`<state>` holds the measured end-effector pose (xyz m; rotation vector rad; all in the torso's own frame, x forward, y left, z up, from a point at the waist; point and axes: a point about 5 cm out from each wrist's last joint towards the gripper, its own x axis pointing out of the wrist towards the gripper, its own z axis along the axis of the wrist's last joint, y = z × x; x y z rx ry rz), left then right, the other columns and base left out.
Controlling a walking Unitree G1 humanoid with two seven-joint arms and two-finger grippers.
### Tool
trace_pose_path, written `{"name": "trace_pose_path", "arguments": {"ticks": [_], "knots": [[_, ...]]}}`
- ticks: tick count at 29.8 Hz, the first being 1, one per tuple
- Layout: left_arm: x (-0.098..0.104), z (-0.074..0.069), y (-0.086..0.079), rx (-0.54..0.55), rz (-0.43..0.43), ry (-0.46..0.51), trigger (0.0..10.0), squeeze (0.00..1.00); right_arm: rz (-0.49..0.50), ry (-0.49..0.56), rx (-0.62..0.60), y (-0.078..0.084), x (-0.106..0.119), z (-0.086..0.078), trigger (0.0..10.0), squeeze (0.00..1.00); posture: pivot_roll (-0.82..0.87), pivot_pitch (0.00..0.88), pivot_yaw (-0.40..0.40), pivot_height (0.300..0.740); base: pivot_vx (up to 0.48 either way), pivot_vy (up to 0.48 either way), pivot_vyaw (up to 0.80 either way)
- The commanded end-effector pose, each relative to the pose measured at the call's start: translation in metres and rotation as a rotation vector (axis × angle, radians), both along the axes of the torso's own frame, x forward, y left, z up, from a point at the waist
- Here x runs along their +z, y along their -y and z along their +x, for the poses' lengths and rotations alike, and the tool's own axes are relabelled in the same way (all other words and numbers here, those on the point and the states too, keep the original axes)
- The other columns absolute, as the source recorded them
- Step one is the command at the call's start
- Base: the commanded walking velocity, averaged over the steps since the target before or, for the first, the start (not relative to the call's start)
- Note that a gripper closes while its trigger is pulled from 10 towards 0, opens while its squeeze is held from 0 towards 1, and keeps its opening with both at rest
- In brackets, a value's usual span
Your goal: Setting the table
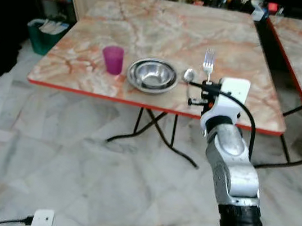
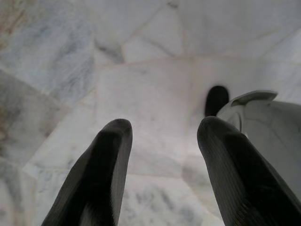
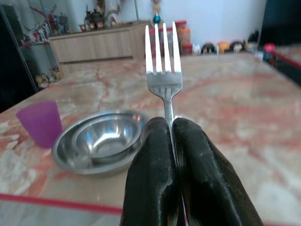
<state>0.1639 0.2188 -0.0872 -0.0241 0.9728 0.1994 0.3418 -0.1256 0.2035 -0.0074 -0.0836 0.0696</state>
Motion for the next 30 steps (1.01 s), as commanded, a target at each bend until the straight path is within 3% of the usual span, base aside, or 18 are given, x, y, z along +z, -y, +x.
{"name": "trace_pose_path", "arguments": {"ticks": [1, 13, 19, 30], "knots": [[-0.0015, -0.0040, -0.0004, -0.001, -0.001, -0.008, 10.0, 0.00, 0.002, 0.017, -0.005, 0.0004, 0.0049, -0.0001, 10.0, 0.00, 0.03, 0.159, 0.022, 0.711, 0.000, 0.000, 0.00], [-0.0012, -0.0026, 0.0004, -0.001, 0.005, -0.005, 10.0, 0.00, 0.001, 0.003, -0.011, 0.0009, 0.0037, 0.0004, 10.0, 0.00, 0.03, 0.168, 0.021, 0.711, 0.000, 0.000, -0.08], [-0.0010, -0.0023, 0.0002, -0.003, 0.005, -0.004, 10.0, 0.00, -0.001, 0.003, -0.012, 0.0009, 0.0038, 0.0006, 10.0, 0.00, 0.03, 0.168, 0.020, 0.711, 0.250, 0.000, -0.76], [-0.0017, -0.0031, 0.0023, -0.002, 0.002, -0.005, 10.0, 0.00, -0.006, 0.001, -0.015, 0.0018, 0.0036, 0.0010, 10.0, 0.00, 0.03, 0.168, 0.014, 0.711, 0.255, 0.000, 0.00]]}}
